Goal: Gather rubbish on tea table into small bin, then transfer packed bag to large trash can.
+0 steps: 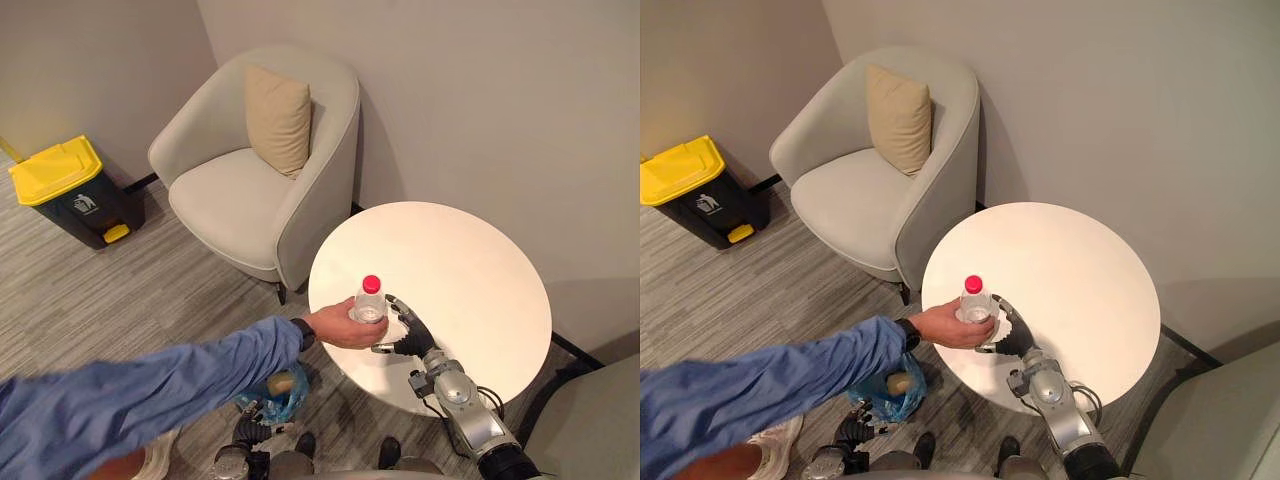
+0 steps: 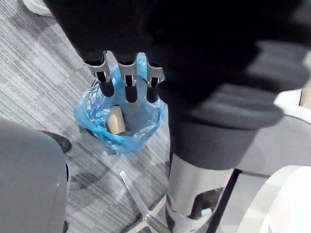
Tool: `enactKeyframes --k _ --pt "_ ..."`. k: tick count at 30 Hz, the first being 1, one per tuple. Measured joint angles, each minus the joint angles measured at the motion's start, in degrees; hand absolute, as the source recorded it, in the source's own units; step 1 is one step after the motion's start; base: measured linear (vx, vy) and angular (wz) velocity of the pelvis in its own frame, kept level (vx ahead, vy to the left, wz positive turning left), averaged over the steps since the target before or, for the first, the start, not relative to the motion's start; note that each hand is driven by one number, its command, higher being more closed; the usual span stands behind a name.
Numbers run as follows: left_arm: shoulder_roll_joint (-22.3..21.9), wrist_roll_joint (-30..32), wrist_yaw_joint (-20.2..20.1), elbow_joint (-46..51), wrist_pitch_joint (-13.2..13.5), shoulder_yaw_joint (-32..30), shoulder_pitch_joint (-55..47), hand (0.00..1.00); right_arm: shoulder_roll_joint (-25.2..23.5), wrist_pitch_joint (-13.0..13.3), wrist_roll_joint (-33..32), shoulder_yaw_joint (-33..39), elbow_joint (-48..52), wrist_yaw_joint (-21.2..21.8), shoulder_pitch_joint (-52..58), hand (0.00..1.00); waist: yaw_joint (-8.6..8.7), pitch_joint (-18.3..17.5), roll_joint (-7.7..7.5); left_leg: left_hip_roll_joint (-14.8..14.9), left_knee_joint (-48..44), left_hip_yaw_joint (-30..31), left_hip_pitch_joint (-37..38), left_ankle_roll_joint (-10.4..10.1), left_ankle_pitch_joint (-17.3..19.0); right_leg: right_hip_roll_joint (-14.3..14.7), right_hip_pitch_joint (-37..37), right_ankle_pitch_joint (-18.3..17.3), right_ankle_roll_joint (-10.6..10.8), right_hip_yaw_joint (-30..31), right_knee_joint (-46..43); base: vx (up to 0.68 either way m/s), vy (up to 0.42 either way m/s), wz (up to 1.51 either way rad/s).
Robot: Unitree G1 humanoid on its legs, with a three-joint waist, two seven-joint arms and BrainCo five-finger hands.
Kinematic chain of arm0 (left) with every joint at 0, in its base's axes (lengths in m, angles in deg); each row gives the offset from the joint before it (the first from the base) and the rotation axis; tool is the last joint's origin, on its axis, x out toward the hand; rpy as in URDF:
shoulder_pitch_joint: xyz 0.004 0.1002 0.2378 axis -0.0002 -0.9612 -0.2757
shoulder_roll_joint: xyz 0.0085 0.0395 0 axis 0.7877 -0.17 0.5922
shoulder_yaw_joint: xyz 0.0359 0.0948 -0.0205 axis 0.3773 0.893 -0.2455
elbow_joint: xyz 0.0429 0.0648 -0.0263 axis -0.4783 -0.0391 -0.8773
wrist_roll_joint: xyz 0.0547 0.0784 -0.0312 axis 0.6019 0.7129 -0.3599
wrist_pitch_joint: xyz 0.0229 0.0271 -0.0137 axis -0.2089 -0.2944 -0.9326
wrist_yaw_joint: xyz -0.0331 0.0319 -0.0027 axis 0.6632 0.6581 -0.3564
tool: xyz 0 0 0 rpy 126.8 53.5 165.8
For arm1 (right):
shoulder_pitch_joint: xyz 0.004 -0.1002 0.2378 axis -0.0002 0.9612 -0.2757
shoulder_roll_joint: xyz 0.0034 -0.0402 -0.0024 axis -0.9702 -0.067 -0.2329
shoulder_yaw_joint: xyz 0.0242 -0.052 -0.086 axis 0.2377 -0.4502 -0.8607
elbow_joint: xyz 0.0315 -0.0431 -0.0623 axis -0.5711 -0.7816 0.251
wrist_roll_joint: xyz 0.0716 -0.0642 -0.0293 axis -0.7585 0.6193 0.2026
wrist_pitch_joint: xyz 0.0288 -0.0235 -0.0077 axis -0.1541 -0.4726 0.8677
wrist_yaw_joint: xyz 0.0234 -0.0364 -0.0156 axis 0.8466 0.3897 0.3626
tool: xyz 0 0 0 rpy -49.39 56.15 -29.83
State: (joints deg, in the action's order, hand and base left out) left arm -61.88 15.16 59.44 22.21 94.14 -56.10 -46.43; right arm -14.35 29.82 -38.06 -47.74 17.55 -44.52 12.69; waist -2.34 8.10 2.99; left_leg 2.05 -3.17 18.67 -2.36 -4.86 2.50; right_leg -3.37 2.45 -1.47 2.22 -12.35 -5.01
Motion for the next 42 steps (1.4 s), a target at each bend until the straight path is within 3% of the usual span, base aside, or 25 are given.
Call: enactKeyframes --k 10,42 --pt "0.0 0.15 0.1 0.82 0.46 0.06 0.73 0.0 -0.15 -0.05 0.16 0.07 -2.0 -2.02 -2.82 0.0 -0.07 2.37 0.15 -0.32 -0.98 0.28 -1.21 -0.05 -0.05 -0.71 1.69 -0.05 0.07 -0.27 -1.43 -0.02 0.004 0.02" --pt "0.03 1.0 0.08 0.88 0.52 0.04 0.57 0.0 -0.73 0.3 2.38 -1.79 4.51 -2.14 -1.3 0.0 -0.12 2.25 -0.07 -0.15 0.81 1.41 -0.14 -0.24 -0.95 -0.59 -0.44 0.64 0.3 -1.57 1.22 0.0 0.0 0.01"
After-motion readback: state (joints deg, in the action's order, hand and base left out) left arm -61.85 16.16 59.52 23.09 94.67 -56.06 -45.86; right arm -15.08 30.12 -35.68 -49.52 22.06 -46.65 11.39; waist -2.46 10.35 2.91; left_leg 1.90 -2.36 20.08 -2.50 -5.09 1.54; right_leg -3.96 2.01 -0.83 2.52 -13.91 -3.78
